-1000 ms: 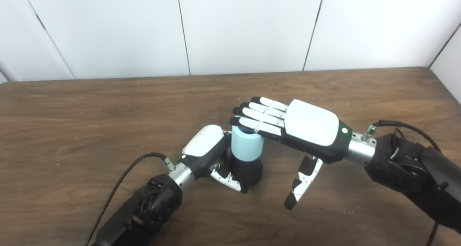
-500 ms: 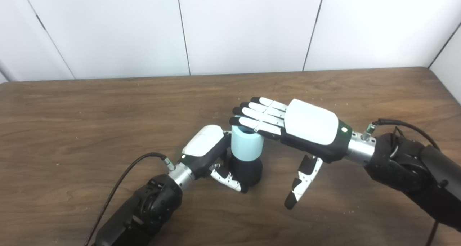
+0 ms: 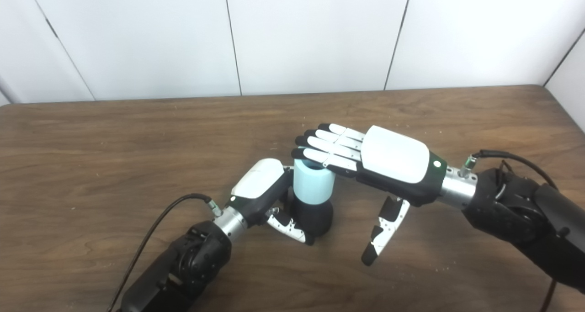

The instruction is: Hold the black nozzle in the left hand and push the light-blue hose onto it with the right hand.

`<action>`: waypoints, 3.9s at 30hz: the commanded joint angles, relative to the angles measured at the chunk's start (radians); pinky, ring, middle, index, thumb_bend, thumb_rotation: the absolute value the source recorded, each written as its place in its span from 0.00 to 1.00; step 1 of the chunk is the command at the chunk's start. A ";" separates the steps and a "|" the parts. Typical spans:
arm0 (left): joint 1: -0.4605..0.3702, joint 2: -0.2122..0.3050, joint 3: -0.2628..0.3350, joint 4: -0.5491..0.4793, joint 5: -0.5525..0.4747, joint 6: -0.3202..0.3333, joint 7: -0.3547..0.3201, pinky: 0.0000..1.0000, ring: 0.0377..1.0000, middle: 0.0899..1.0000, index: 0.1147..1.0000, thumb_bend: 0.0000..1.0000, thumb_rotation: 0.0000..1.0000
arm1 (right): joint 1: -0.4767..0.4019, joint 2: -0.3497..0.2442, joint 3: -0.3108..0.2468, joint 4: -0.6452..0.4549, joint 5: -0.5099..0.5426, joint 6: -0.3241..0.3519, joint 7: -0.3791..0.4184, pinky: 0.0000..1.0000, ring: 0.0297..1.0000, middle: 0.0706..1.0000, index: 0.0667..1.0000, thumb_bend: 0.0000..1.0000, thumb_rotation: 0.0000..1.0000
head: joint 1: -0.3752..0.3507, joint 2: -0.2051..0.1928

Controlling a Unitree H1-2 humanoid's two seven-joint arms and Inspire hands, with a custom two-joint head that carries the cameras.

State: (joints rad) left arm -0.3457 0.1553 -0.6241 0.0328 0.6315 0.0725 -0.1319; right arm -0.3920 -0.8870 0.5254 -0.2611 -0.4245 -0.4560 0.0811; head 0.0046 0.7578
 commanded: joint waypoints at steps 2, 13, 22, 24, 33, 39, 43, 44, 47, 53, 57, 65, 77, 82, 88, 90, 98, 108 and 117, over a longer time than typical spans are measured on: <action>0.068 0.024 -0.042 0.058 0.019 0.057 -0.118 0.45 0.42 0.41 0.43 0.53 0.00 | 0.001 -0.021 0.014 0.016 -0.025 -0.013 0.054 1.00 1.00 1.00 1.00 1.00 0.67 | 0.000 0.001; 0.069 0.022 -0.042 0.060 0.018 0.058 -0.116 0.46 0.42 0.42 0.42 0.53 0.00 | 0.008 -0.015 0.020 0.017 -0.028 -0.014 0.068 1.00 1.00 1.00 1.00 1.00 0.67 | 0.002 0.004; 0.072 0.021 -0.044 0.055 0.023 0.059 -0.115 0.44 0.40 0.40 0.43 0.53 0.00 | 0.001 -0.018 0.023 0.018 -0.023 -0.013 0.071 1.00 1.00 1.00 1.00 1.00 0.66 | 0.002 0.004; 0.071 0.021 -0.044 0.053 0.022 0.061 -0.118 0.45 0.41 0.41 0.43 0.53 0.00 | 0.002 -0.018 0.023 0.018 -0.025 -0.013 0.070 1.00 1.00 1.00 1.00 1.00 0.66 | 0.002 0.004; 0.071 0.022 -0.043 0.052 0.021 0.061 -0.118 0.45 0.41 0.41 0.42 0.53 0.00 | 0.005 -0.013 0.025 0.019 -0.035 -0.014 0.067 1.00 1.00 1.00 1.00 1.00 0.66 | 0.002 0.005; 0.072 0.022 -0.044 0.054 0.023 0.059 -0.116 0.44 0.40 0.41 0.43 0.53 0.00 | 0.008 -0.005 0.028 0.025 -0.041 -0.014 0.068 1.00 1.00 1.00 1.00 1.00 0.66 | 0.002 0.006; 0.071 0.023 -0.043 0.054 0.024 0.057 -0.115 0.42 0.39 0.40 0.43 0.53 0.00 | 0.011 -0.002 0.030 0.029 -0.046 -0.014 0.067 1.00 1.00 1.00 1.00 1.00 0.67 | 0.003 0.005; 0.071 0.023 -0.043 0.054 0.024 0.057 -0.115 0.42 0.39 0.40 0.43 0.53 0.00 | 0.012 -0.001 0.031 0.029 -0.047 -0.014 0.067 1.00 1.00 1.00 1.00 1.00 0.67 | 0.003 0.006; 0.070 0.025 -0.043 0.052 0.023 0.057 -0.118 0.43 0.40 0.41 0.43 0.53 0.00 | 0.016 0.001 0.032 0.027 -0.050 -0.014 0.069 1.00 1.00 1.00 1.00 1.00 0.67 | 0.003 0.006; 0.071 0.026 -0.042 0.048 0.022 0.058 -0.121 0.45 0.43 0.42 0.42 0.53 0.00 | 0.017 0.003 0.033 0.028 -0.050 -0.014 0.073 1.00 1.00 1.00 1.00 1.00 0.67 | 0.004 0.005; 0.068 0.026 -0.040 0.050 0.017 0.059 -0.125 0.46 0.43 0.42 0.42 0.53 0.00 | 0.013 0.003 0.034 0.033 -0.040 -0.014 0.080 1.00 1.00 1.00 1.00 1.00 0.67 | 0.005 0.006; 0.068 0.026 -0.039 0.046 0.016 0.063 -0.128 0.46 0.42 0.41 0.42 0.53 0.00 | 0.014 0.005 0.042 0.039 -0.047 -0.014 0.074 1.00 1.00 1.00 1.00 1.00 0.67 | 0.007 0.007; 0.071 0.024 -0.034 0.042 0.019 0.065 -0.128 0.44 0.41 0.41 0.43 0.53 0.00 | 0.015 0.006 0.051 0.042 -0.049 -0.013 0.088 1.00 1.00 1.00 1.00 1.00 0.66 | 0.006 0.008; 0.073 0.021 -0.036 0.042 0.020 0.064 -0.128 0.46 0.42 0.41 0.43 0.53 0.00 | 0.022 0.006 0.059 0.045 -0.058 -0.013 0.084 1.00 1.00 1.00 1.00 1.00 0.66 | 0.006 0.009; 0.072 0.023 -0.036 0.044 0.019 0.060 -0.128 0.47 0.45 0.44 0.40 0.53 0.00 | 0.027 0.007 0.066 0.056 -0.069 -0.013 0.088 1.00 1.00 1.00 1.00 1.00 0.66 | 0.007 0.009; 0.073 0.024 -0.036 0.043 0.020 0.061 -0.128 0.46 0.43 0.44 0.41 0.53 0.00 | 0.031 0.009 0.065 0.056 -0.074 -0.014 0.091 1.00 1.00 1.00 1.00 1.00 0.66 | 0.007 0.009; 0.072 0.024 -0.037 0.046 0.021 0.060 -0.128 0.47 0.45 0.44 0.40 0.53 0.00 | 0.038 0.018 0.059 0.049 -0.067 -0.014 0.113 1.00 1.00 1.00 1.00 1.00 0.66 | 0.006 0.009; 0.072 0.019 -0.038 0.044 0.025 0.062 -0.124 0.48 0.44 0.43 0.41 0.53 0.00 | 0.054 0.022 0.061 0.021 -0.066 -0.014 0.124 1.00 1.00 1.00 1.00 1.00 0.66 | 0.006 0.010; 0.073 0.016 -0.038 0.051 0.026 0.059 -0.119 0.48 0.43 0.43 0.41 0.53 0.00 | 0.023 0.021 0.069 0.010 -0.067 -0.013 0.130 1.00 1.00 1.00 1.00 1.00 0.66 | 0.005 0.008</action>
State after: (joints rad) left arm -0.3369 0.1564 -0.6145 0.0229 0.6342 0.0772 -0.1413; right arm -0.3821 -0.8569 0.5424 -0.2466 -0.4455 -0.4558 0.1066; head 0.0092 0.7655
